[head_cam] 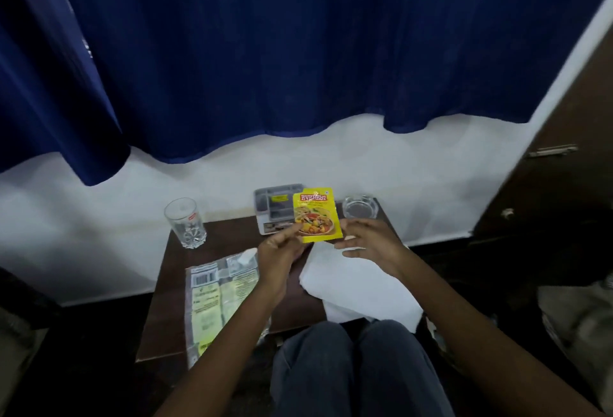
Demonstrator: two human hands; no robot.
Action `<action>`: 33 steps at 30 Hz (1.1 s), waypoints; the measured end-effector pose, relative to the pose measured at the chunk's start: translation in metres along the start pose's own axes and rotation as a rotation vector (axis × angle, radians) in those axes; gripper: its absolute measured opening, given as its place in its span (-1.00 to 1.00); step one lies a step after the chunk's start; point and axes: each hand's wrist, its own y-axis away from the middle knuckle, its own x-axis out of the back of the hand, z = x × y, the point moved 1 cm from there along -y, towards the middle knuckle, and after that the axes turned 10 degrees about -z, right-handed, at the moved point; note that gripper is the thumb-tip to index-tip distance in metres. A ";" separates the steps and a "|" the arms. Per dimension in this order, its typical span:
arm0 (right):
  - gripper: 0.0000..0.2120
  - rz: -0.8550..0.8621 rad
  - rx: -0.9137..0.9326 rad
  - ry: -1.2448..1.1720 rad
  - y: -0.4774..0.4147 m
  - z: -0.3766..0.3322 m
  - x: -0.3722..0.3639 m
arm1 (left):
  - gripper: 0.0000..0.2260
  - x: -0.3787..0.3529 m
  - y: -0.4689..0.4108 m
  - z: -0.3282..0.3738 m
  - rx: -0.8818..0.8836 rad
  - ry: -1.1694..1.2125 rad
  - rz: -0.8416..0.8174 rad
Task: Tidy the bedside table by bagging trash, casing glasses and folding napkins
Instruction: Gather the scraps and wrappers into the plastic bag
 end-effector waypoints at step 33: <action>-0.86 0.670 -0.284 0.094 0.097 0.112 0.216 | -0.83 -0.128 0.010 -0.049 0.240 -0.327 -0.352</action>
